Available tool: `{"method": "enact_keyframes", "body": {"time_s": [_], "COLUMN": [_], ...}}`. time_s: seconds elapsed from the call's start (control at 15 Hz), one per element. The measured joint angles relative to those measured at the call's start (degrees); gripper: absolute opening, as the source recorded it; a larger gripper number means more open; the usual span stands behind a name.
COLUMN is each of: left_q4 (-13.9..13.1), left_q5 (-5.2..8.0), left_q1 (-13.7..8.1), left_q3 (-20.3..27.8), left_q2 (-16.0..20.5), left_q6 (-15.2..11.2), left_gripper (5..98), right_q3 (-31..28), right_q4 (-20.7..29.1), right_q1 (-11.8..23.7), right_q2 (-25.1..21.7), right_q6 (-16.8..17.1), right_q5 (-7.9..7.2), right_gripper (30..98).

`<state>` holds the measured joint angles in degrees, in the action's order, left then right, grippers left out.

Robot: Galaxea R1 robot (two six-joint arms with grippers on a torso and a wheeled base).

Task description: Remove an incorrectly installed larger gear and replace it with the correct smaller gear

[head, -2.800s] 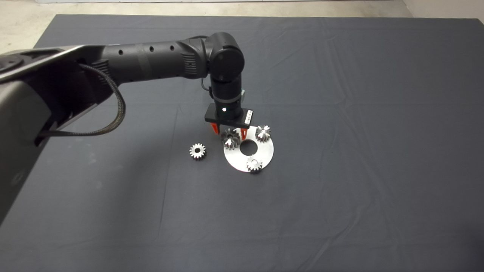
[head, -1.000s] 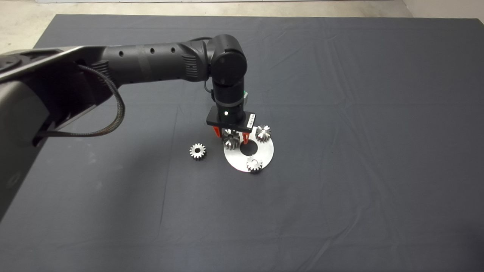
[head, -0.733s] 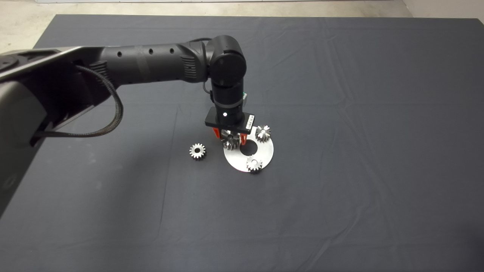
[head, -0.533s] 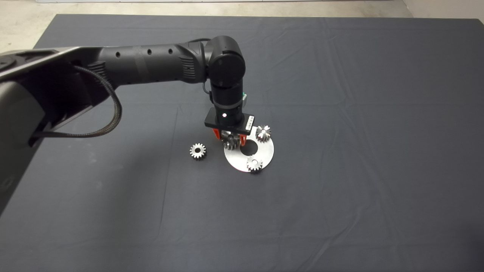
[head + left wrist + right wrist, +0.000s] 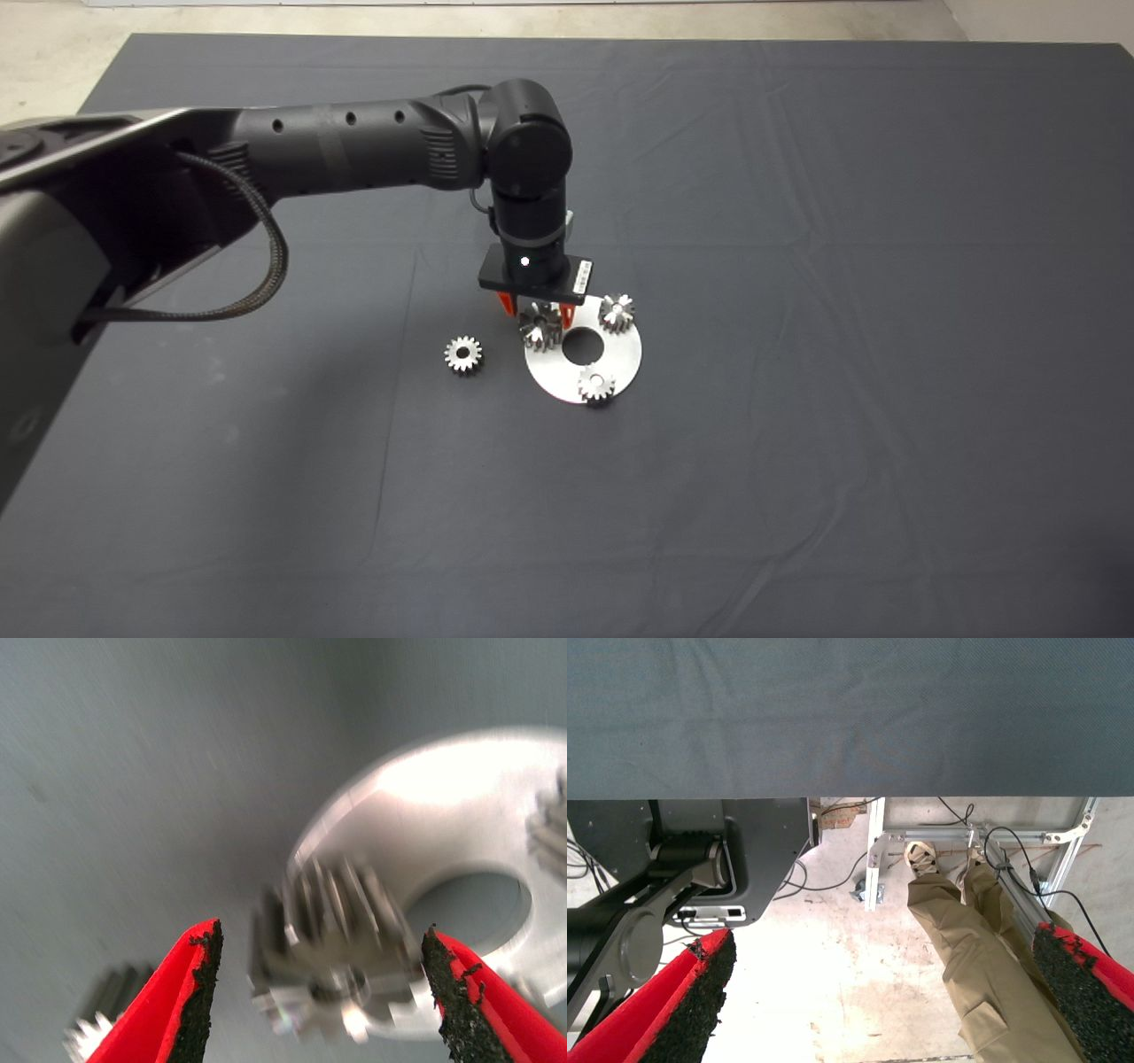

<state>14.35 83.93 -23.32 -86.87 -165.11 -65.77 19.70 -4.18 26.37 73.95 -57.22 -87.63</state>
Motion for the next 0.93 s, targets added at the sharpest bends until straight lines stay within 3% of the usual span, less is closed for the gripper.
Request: {"method": "enact_keyframes", "body": {"time_s": [0.27, 0.93], "left_q4": [1.52, 1.06], "left_q5": [-0.39, 0.83], "left_q1": [1.22, 1.39], "left_q3": [-0.84, 1.49], "left_q2": [-0.13, 0.33], "left_q6": [-0.07, -1.10], "left_gripper": [56.0, 55.9], "right_q3": [0.00, 0.06], "right_q4": [0.02, 0.02], "right_q1": [0.00, 0.00], "right_q2": [-0.16, 0.02], "right_q6": [0.06, 0.23], "right_q5": [0.01, 0.00], "right_gripper": [88.6, 88.6]}}
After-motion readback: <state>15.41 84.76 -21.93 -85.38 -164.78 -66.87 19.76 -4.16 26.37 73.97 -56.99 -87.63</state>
